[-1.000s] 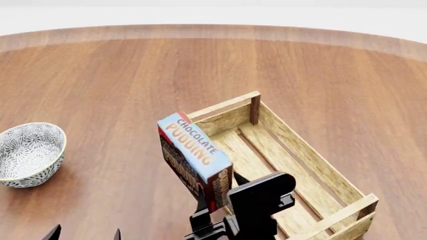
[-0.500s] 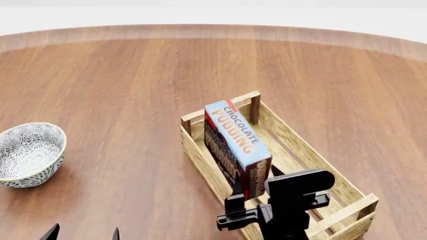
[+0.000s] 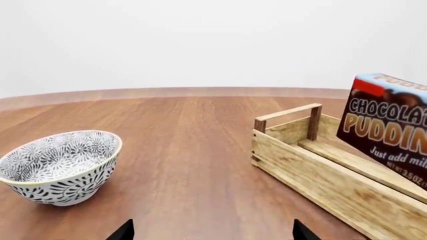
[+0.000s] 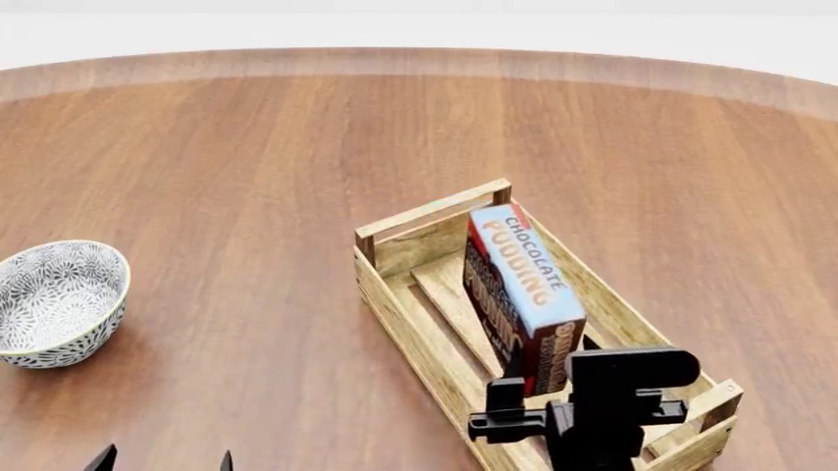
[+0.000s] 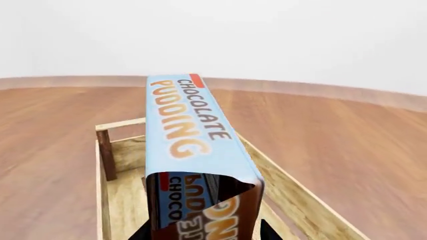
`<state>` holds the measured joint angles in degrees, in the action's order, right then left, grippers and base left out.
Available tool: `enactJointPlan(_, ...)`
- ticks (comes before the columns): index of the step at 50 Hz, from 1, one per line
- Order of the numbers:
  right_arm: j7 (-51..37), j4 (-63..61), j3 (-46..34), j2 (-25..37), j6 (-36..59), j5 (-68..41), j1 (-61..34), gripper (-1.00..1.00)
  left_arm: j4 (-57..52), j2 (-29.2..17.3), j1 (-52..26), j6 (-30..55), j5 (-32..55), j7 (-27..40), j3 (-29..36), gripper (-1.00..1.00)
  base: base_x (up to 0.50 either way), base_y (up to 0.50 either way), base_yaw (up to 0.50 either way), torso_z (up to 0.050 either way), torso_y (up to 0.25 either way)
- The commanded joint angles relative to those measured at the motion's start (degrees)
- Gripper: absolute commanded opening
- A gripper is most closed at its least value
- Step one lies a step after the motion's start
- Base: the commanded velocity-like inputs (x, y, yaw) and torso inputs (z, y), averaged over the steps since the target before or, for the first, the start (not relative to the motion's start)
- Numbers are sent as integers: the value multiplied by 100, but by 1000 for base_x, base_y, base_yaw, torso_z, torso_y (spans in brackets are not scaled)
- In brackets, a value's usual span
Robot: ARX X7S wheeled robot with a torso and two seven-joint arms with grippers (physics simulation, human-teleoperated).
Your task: Pick up the chocolate pudding and put it in the tray.
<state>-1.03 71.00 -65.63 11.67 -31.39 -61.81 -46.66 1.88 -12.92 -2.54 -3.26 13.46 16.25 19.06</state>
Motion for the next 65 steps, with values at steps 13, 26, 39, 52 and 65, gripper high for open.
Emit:
enactJointPlan(13,-180,396,2535,-217,313,2549,126,-100,-5,-35,-50,46,7,65,64,100,0,0,0,0,0)
enactJointPlan(26,-109,396,4192,-352,298,4308,248,-100,75,-38,-50,-25,12,71,103,100,0,0,0,0,1)
enactJointPlan(39,17,397,5204,-457,324,5293,281,-100,212,-22,-68,-122,39,65,129,100,0,0,0,0,0)
enactJointPlan(52,109,396,5719,-513,318,5750,252,100,111,-53,-63,-43,50,107,177,100,0,0,0,0,0)
enactJointPlan(65,172,392,5956,-528,142,5891,285,100,-130,-122,-101,124,67,193,194,100,0,0,0,0,0)
